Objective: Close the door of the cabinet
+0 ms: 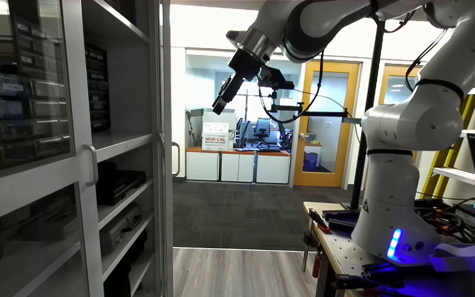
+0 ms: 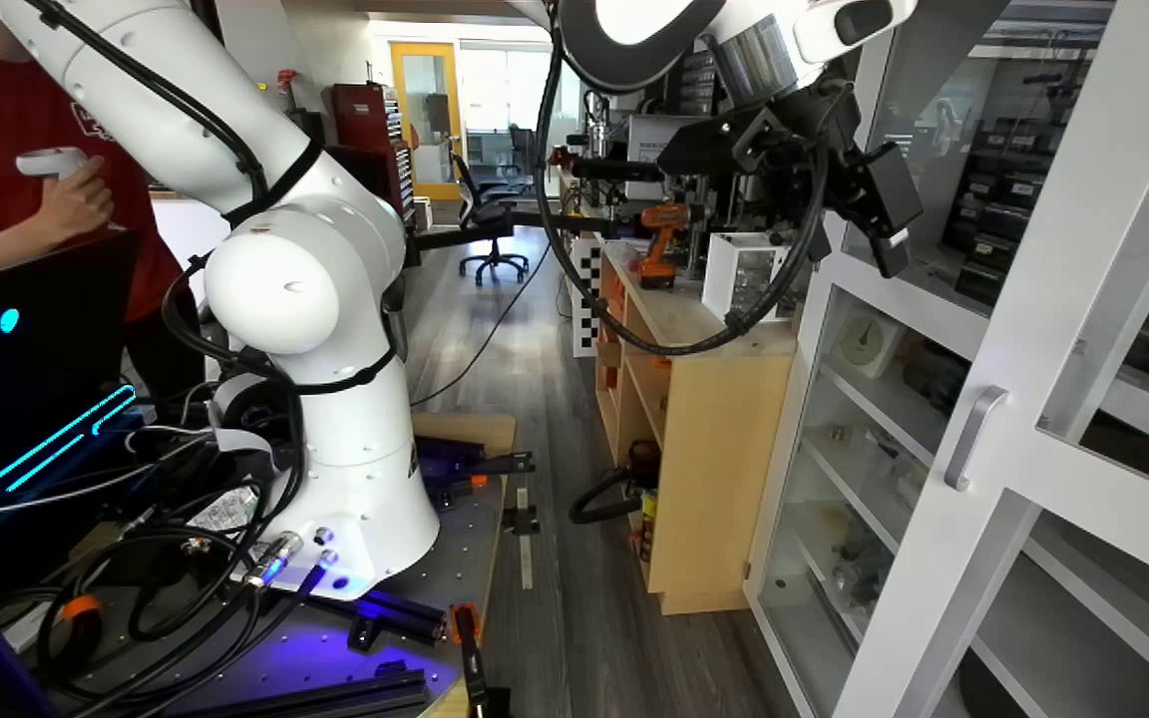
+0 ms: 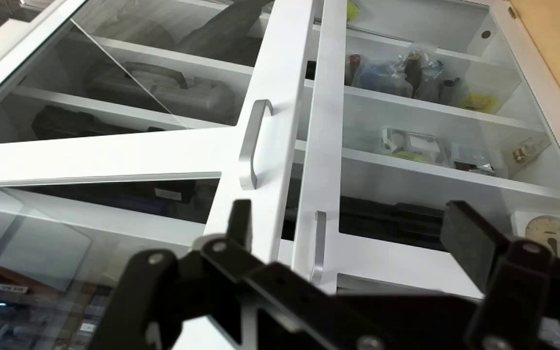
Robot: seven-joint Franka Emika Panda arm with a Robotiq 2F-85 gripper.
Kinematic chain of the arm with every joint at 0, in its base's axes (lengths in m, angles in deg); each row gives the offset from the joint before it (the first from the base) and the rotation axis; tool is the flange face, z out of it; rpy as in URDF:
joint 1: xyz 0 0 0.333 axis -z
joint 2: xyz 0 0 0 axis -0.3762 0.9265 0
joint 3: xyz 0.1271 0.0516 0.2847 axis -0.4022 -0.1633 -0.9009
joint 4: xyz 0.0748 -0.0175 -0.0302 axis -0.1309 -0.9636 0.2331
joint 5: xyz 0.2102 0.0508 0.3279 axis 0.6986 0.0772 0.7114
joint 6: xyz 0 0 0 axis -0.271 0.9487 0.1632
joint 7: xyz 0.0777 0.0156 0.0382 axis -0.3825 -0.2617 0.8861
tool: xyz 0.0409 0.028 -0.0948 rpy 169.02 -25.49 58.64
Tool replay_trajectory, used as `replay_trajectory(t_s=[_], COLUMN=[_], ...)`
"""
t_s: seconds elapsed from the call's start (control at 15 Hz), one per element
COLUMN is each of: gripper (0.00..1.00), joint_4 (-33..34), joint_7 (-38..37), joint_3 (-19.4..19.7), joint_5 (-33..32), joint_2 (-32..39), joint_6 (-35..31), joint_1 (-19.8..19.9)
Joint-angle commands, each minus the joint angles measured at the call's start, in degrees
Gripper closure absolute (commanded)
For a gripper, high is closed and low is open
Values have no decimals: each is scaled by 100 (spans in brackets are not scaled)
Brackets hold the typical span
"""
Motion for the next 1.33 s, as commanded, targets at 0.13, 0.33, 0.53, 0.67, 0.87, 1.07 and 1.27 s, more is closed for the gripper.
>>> replay_trajectory(t_s=[0.13,0.33,0.53,0.67,0.87,1.07,1.27], gripper=[0,0,0,0,0,0,0], joint_4=[36,71,82,109,144,160,170], joint_7=[230,266,272,253,409,593,984], joint_3=[160,177,177,171,280,411,653], joint_5=[15,18,18,-13,24,77,146], joint_2=[260,356,356,504,696,890,1073], joint_6=[-226,-253,-253,-358,-564,-843,-1163], joint_1=[-46,-54,-59,-23,-89,-173,-333])
